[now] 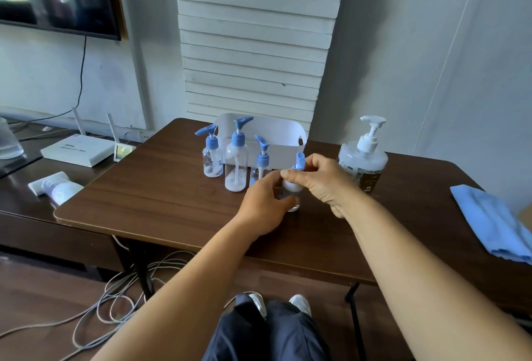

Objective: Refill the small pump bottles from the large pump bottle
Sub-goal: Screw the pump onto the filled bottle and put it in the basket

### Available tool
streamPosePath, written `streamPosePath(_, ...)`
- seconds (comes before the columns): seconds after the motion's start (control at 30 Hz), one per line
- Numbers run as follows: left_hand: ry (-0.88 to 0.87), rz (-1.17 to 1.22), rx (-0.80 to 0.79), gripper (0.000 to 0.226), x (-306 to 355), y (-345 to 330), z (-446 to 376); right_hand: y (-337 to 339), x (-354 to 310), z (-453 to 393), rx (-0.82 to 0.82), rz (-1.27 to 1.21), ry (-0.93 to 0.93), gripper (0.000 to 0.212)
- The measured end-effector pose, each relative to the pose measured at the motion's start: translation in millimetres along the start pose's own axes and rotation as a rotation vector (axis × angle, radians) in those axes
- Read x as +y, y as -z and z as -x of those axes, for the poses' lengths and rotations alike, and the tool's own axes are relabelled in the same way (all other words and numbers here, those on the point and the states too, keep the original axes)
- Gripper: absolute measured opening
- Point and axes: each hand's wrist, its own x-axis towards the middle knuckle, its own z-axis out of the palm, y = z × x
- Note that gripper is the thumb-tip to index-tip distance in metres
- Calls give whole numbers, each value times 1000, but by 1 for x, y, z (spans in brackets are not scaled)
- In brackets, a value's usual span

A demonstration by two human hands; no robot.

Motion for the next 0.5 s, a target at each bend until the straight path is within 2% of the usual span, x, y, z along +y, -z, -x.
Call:
streamPosePath(0.1,-8,-11,-5,47,1,0,0,-1,2,0,-79,-85,0,16)
streamPosePath(0.2,-17,-13,-1,47,2,1,1,0,5,0,-7,-5,46,15)
streamPosePath(0.33,-25,-24,-3,51,1,1,1,4,7,-2,-96,-42,52,27)
streamPosePath(0.43,-34,-27,-3,48,0,0,1,4,7,-2,-12,54,83,22)
streamPosePath(0.5,-35,-26,2,47,0,0,1,5,7,-2,-45,12,69,22)
